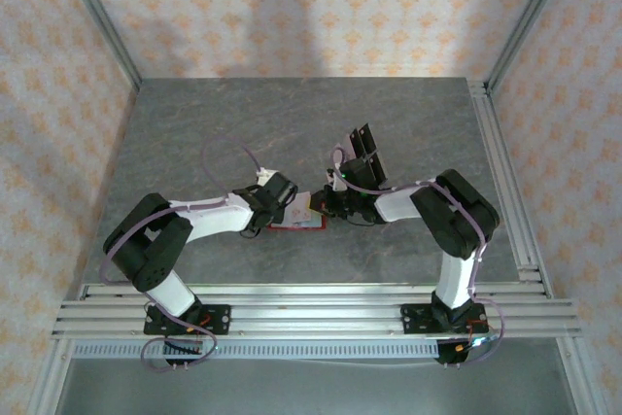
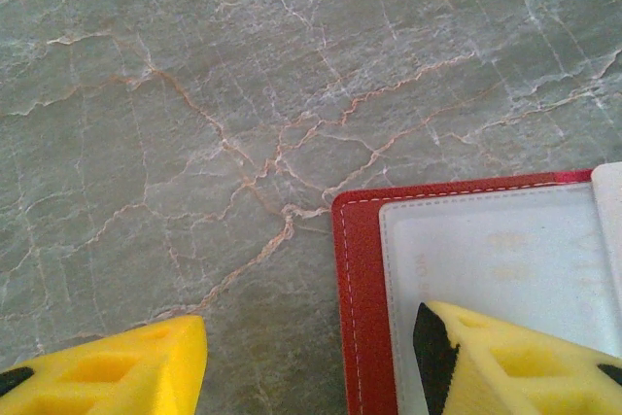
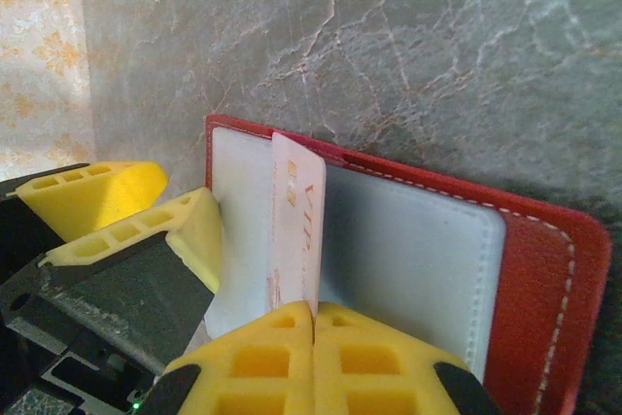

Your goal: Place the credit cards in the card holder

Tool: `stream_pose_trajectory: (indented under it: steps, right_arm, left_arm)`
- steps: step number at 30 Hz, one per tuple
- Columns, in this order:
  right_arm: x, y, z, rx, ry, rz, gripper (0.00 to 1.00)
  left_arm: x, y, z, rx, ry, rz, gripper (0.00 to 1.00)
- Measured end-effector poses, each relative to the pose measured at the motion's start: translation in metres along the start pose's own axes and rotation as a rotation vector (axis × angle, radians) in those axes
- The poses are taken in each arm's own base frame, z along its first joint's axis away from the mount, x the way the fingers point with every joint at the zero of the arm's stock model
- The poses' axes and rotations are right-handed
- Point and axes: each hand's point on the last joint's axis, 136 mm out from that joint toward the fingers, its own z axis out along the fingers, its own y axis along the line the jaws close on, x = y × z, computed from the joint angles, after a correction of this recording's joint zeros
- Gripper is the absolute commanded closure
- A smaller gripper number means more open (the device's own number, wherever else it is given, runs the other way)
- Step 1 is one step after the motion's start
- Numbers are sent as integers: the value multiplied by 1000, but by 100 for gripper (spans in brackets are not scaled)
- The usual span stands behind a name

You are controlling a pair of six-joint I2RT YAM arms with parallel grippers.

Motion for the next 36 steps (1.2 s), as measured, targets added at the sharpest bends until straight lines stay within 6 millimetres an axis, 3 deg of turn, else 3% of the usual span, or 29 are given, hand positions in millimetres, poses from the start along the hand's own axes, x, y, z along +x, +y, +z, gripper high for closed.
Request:
stream_pose_trajectory:
  steps: [36]
  right_arm:
    - [12,-2,2,-13,4,-7,100]
  left_arm:
    - [0,0,0,-3,-1,1,40]
